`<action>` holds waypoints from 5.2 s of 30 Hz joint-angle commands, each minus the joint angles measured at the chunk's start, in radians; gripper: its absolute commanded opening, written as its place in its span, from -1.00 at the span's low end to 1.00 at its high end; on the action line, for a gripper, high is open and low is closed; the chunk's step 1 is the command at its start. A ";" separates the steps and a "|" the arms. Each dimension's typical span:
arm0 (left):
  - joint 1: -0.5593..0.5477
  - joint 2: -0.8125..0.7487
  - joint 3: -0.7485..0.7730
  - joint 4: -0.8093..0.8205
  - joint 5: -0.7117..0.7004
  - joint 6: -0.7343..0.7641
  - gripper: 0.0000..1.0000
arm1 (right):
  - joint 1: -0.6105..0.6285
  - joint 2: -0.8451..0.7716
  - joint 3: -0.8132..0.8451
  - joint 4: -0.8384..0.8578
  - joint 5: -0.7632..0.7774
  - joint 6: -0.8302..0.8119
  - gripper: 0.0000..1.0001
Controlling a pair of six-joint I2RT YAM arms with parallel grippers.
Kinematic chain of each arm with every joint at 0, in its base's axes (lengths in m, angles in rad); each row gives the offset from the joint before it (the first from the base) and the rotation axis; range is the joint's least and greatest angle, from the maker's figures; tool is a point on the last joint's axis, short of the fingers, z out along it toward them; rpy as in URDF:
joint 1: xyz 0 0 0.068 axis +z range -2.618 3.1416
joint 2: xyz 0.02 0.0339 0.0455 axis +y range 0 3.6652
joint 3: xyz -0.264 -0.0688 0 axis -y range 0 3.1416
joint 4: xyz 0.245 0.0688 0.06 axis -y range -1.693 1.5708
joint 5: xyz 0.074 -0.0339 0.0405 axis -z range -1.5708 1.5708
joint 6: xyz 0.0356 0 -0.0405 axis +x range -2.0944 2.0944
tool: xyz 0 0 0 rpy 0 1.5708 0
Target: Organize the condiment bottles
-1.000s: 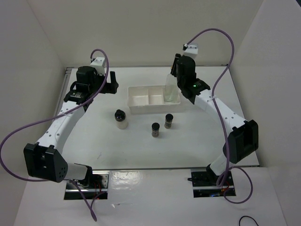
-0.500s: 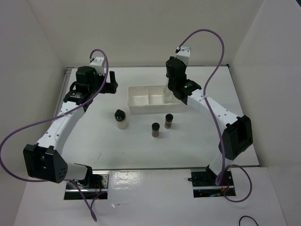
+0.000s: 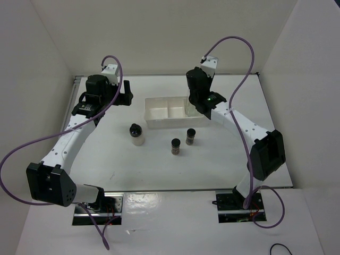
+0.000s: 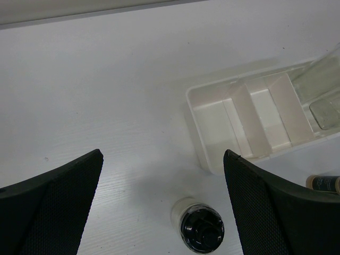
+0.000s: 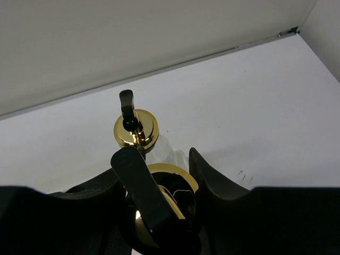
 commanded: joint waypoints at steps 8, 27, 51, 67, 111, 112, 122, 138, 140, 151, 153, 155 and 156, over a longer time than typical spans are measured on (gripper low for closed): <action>-0.005 -0.034 0.000 0.036 -0.002 0.007 1.00 | 0.009 -0.022 -0.057 0.072 0.090 0.093 -1.00; -0.005 -0.034 0.000 0.027 -0.002 0.007 1.00 | 0.018 0.027 -0.117 0.103 0.122 0.185 -0.76; -0.005 -0.082 -0.018 0.027 0.007 0.007 1.00 | 0.027 0.026 -0.096 0.029 0.132 0.184 0.62; -0.005 -0.131 -0.037 0.027 0.059 -0.012 1.00 | 0.037 -0.176 -0.048 -0.138 0.048 0.132 0.96; -0.075 -0.092 0.063 -0.030 0.259 -0.006 1.00 | 0.109 -0.209 -0.458 -0.299 -0.422 0.534 0.88; -0.075 -0.092 0.063 -0.030 0.248 0.003 1.00 | 0.109 -0.200 -0.458 -0.299 -0.422 0.534 0.80; -0.075 -0.092 0.054 -0.039 0.229 0.004 1.00 | 0.109 -0.158 -0.448 -0.279 -0.422 0.515 0.07; -0.075 -0.111 0.025 -0.039 0.202 0.002 1.00 | 0.118 -0.310 -0.332 -0.362 -0.626 0.356 -0.91; -0.075 -0.111 0.015 -0.039 0.188 -0.009 1.00 | 0.118 -0.345 -0.288 -0.397 -0.640 0.345 -0.97; -0.075 -0.120 -0.027 -0.061 0.024 -0.081 1.00 | 0.146 -0.318 -0.105 -0.386 -0.633 0.229 -0.97; -0.075 -0.120 -0.027 -0.070 -0.005 -0.098 1.00 | 0.146 -0.263 -0.067 -0.386 -0.600 0.202 -0.97; -0.075 -0.120 -0.027 -0.079 -0.016 -0.107 1.00 | 0.146 -0.188 0.015 -0.386 -0.576 0.160 -0.97; -0.075 -0.120 -0.027 -0.079 -0.016 -0.107 1.00 | 0.146 -0.162 0.047 -0.386 -0.533 0.150 -0.97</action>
